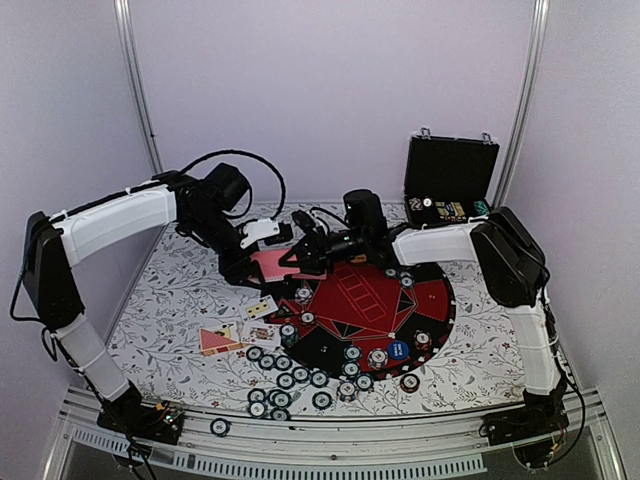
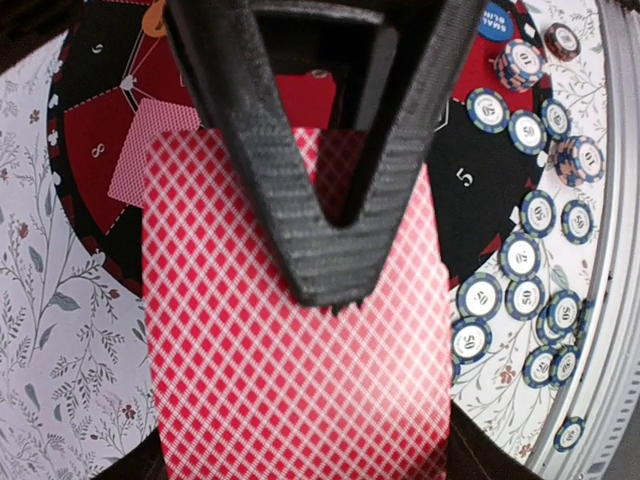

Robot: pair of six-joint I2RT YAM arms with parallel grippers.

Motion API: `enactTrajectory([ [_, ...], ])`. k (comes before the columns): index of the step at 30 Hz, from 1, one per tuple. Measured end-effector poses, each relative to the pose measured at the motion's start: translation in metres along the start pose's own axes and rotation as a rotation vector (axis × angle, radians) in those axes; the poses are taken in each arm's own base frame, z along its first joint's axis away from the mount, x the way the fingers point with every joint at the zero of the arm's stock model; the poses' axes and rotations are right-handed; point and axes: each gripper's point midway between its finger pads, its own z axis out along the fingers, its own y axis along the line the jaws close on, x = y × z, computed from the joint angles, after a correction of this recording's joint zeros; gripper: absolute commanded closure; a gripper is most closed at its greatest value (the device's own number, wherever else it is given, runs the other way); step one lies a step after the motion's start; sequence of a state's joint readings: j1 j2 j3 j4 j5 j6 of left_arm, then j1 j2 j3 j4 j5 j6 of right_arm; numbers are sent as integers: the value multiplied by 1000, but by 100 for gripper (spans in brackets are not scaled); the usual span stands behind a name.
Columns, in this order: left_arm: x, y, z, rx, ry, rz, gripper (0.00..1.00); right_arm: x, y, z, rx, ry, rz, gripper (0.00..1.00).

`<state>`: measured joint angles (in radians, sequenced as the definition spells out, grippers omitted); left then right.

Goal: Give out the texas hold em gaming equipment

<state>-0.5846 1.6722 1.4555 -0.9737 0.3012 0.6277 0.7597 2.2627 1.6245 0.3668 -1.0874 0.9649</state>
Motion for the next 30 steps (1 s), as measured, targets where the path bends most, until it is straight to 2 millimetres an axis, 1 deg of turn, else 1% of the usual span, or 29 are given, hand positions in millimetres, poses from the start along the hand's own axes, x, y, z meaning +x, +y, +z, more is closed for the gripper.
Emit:
enactTrajectory([
  [3,2,0,2,0,3,-1,81,0,0,-3,4,-4,5,91],
  [7,4,-1,4,1,7,-2,81,-1,2,-7,7,-9,3,93],
  [12,6,-2,6,5,9,-3,81,1,1,-19,21,-26,13,96],
  [15,7,-2,8,7,13,-4,81,1,-5,-35,40,-49,29,100],
  [17,9,-3,8,9,17,-5,81,2,-11,-48,56,-67,46,100],
  [23,11,-4,9,12,21,-7,81,-6,-29,-97,103,-149,88,100],
  [30,11,-4,9,14,23,-8,81,-10,-45,-136,148,-224,121,100],
])
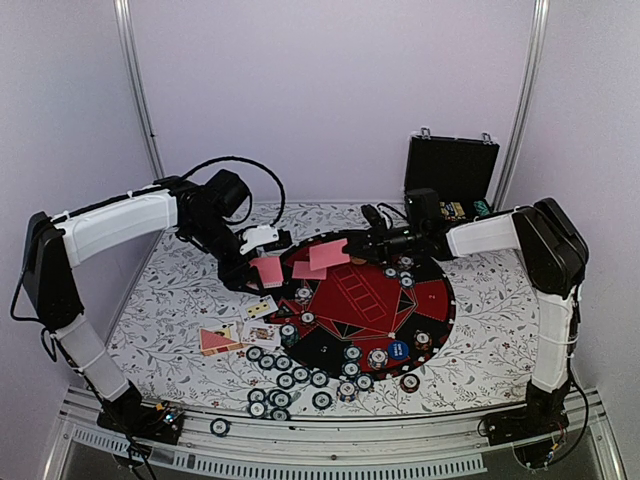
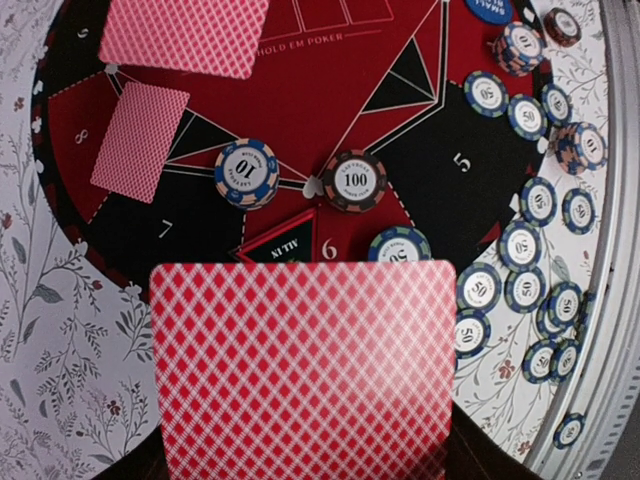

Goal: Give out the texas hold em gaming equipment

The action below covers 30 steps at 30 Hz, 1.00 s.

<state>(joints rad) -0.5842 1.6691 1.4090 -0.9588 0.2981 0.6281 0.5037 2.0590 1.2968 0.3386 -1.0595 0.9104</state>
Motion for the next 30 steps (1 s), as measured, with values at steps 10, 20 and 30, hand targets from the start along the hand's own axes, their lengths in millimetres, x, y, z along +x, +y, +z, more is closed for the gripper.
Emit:
enactTrajectory([
  [10,1,-2,0,8,3,-2,81,-44,-67,-70,246,-201,50,100],
  [20,2,-4,-1,16,9,-5,81,-49,-108,-90,392,-234,64,100],
  [30,1,-4,-3,17,6,-5,81,-79,-112,-83,401,-247,41,100],
])
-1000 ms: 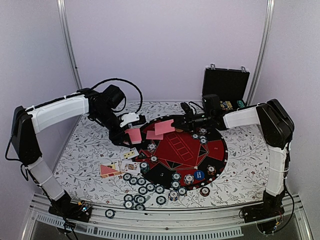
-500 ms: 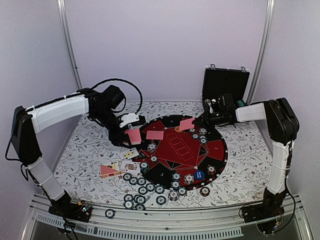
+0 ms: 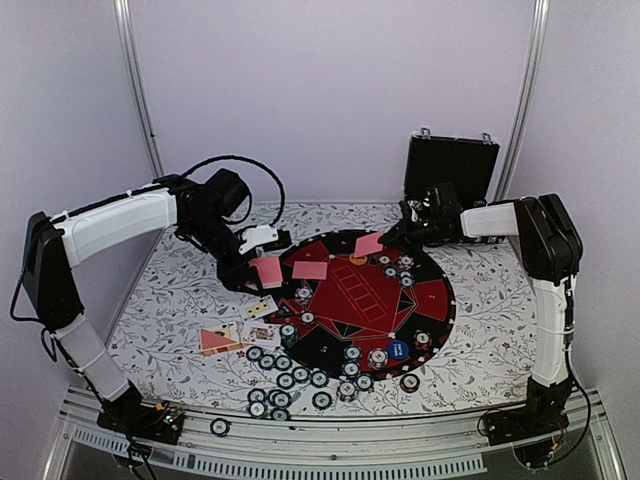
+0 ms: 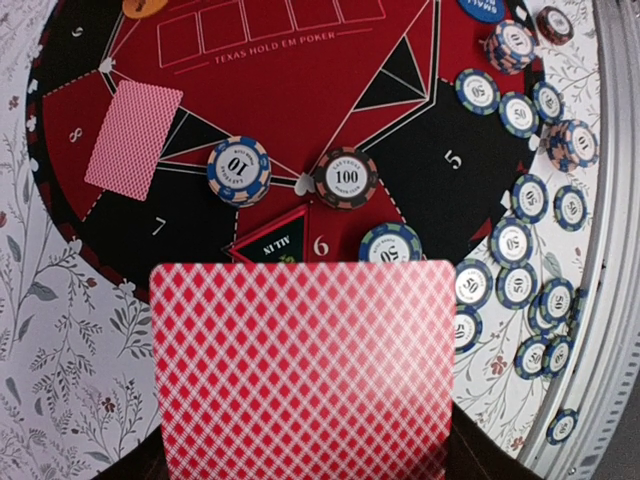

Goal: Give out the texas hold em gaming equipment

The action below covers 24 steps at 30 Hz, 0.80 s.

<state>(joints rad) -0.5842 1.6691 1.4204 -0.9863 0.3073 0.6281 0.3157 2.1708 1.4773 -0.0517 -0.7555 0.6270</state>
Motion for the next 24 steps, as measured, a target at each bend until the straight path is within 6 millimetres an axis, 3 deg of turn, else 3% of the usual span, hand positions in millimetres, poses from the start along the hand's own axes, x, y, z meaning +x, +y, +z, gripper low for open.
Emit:
enactTrajectory([
  [6,-1,-1,0,3,-2,0,81,-27,-4,8,9,-38,-27,100],
  [18,-2,-3,0,16,-12,0,81,-45,-57,20,123,-64,21,97],
  [21,-2,-3,0,17,-12,0,81,-46,-64,20,151,-71,22,89],
  [24,-2,-3,0,17,-13,0,81,-46,-68,19,174,-77,22,70],
])
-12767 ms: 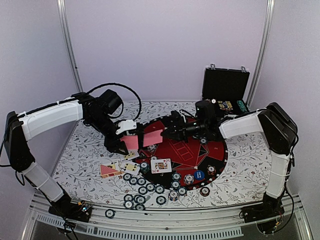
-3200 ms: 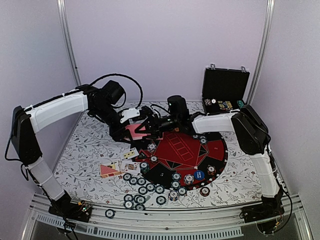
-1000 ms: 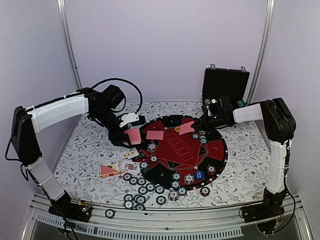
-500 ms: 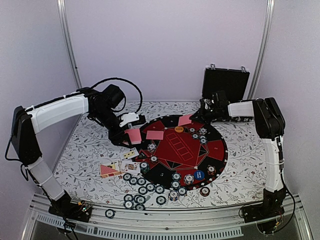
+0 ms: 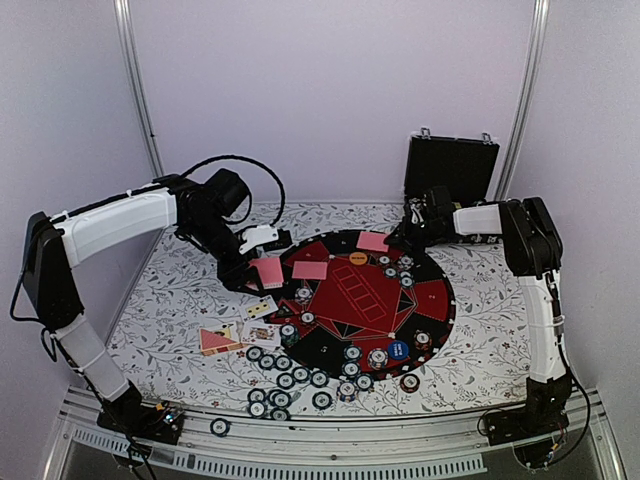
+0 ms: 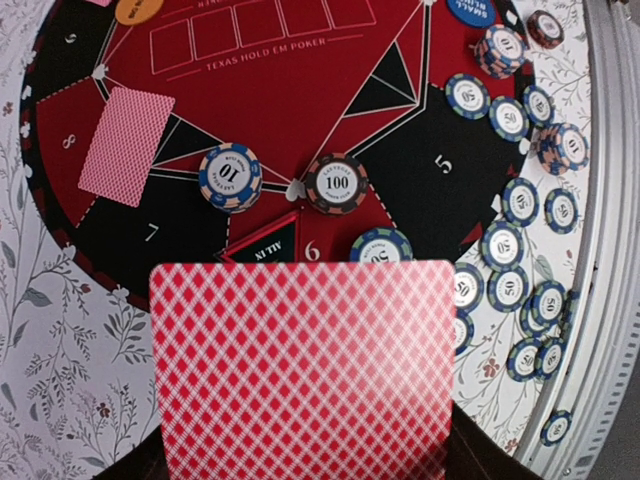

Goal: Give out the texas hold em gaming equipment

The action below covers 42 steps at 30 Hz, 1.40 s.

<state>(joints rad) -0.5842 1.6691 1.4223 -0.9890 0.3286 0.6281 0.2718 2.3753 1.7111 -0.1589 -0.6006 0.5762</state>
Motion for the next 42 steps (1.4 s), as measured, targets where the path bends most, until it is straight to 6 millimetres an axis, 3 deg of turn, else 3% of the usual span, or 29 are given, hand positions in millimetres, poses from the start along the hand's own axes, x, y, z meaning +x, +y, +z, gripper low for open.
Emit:
enactTrajectory([
  [3,0,0,0,1,0,0,81,-1,-4,-1,25,-6,-11,58],
  [10,0,-1,0,3,-2,0,81,-6,-1,-14,62,-32,-41,53],
  [14,-1,-1,0,3,-3,0,81,-2,25,-40,38,-52,-65,48],
  [18,-1,0,0,3,-3,0,81,8,78,-66,-65,-68,-125,39],
  [20,-1,0,0,2,-4,0,81,26,112,-72,-148,-53,-163,35],
  [23,-2,0,-1,0,-6,1,81,75,166,-67,-290,30,-221,31],
  [29,-5,2,-3,-7,-14,5,81,173,229,-49,-494,257,-219,28],
  [33,-6,3,-3,-10,-17,6,81,198,251,-44,-579,330,-214,27],
  [42,-7,3,-3,-11,-21,2,82,222,264,-20,-633,426,-181,26],
])
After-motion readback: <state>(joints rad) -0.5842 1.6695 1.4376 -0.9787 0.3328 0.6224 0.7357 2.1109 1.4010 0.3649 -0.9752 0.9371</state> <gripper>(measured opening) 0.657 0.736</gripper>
